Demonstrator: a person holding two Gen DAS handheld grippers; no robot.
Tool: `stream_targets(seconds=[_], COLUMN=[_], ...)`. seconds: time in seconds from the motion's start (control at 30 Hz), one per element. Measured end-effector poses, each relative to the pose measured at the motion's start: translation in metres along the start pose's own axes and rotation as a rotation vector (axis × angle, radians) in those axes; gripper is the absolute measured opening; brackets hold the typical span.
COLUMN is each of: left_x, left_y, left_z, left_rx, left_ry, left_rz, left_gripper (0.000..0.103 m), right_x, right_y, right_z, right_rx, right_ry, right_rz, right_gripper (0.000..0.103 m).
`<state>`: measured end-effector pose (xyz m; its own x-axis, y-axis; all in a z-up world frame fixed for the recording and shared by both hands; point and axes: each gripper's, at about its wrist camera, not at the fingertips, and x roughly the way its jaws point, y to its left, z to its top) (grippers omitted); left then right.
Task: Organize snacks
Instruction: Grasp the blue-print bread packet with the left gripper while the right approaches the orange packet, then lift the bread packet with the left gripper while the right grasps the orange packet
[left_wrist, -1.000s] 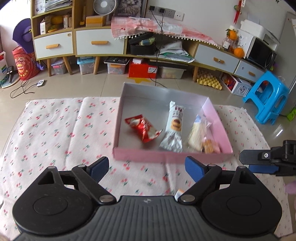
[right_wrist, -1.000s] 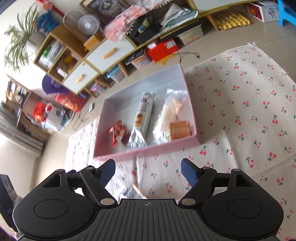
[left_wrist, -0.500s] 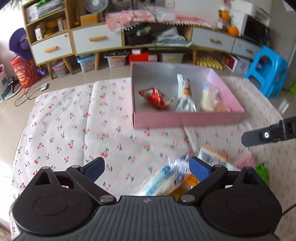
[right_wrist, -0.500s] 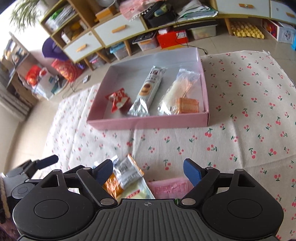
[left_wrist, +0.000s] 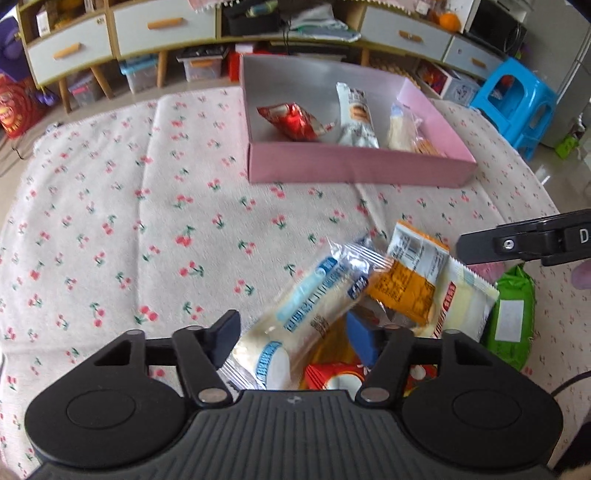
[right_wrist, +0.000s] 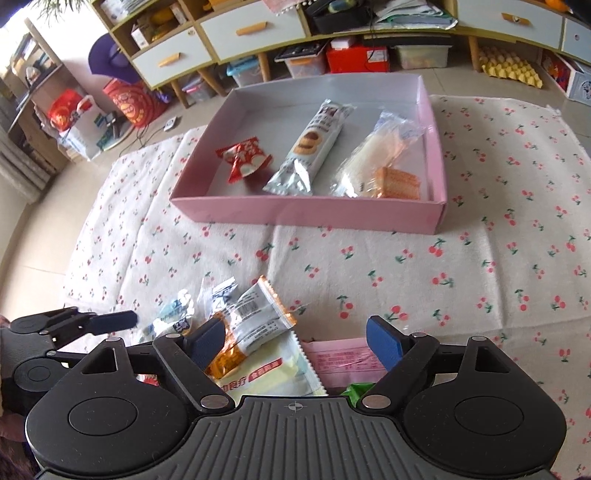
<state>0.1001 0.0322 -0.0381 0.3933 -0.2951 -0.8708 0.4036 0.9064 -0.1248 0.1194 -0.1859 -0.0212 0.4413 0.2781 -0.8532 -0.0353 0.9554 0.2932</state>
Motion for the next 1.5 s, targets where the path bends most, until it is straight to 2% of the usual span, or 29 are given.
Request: stream_targets(seconds=[0.13,0.17,0.27,0.37,0.5,0.6,0.7,0.87,1.0,1.13,1.3,1.37,1.5], left_x=[0.003,0.003,0.001,0.0,-0.002,-0.004,-0.005,-0.004,-0.005,-0.007,-0.005,-0.005,-0.004], left_y=[0.001,0.001,0.005,0.012,0.023,0.029,0.032,0.034,0.035,0.036,0.039,0.04,0.041], left_z=[-0.001,-0.001,0.001,0.002,0.002,0.001,0.002,0.002,0.003,0.003,0.001,0.0,0.002], left_rx=[0.012,0.014,-0.004,-0.036,-0.076,-0.099,-0.102,-0.105,-0.115,-0.119,-0.13,-0.139,-0.146], left_ry=[0.015,0.014,0.009,0.002,-0.009,-0.015,-0.016,-0.01,0.003,0.012,0.031,0.038,0.047], left_rz=[0.018,0.025,0.051,0.094,0.154,0.162,0.167,0.175,0.167,0.16,0.157,0.152,0.149], left_gripper=[0.05,0.044,0.037,0.034,0.033,0.033,0.034,0.037,0.037,0.04,0.041,0.041,0.041], right_x=[0.009,0.011,0.02,0.024,0.032,0.039,0.039,0.041,0.033,0.03,0.038,0.043,0.049], right_y=[0.009,0.011,0.016,0.024,0.031,0.029,0.02,-0.004,-0.012,0.001,0.013,0.013,0.019], right_z=[-0.002,-0.003,-0.005,-0.007,-0.009,-0.008,-0.003,0.007,0.01,0.012,0.009,0.005,0.002], right_rx=[-0.036,-0.047,-0.074,-0.126,-0.175,-0.18,-0.144,-0.068,-0.005,-0.119,-0.32,-0.38,-0.449], right_ry=[0.024,0.03,0.049,0.04,0.041,0.034,0.007,-0.023,-0.019,-0.007,0.02,0.052,0.05], right_rz=[0.005,0.005,0.007,-0.018,-0.048,-0.077,-0.092,-0.179,-0.12,-0.098,-0.212,-0.201,-0.179], right_gripper=[0.085,0.085,0.086,0.086,0.086,0.086,0.085,0.085,0.085,0.085,0.085,0.085,0.085])
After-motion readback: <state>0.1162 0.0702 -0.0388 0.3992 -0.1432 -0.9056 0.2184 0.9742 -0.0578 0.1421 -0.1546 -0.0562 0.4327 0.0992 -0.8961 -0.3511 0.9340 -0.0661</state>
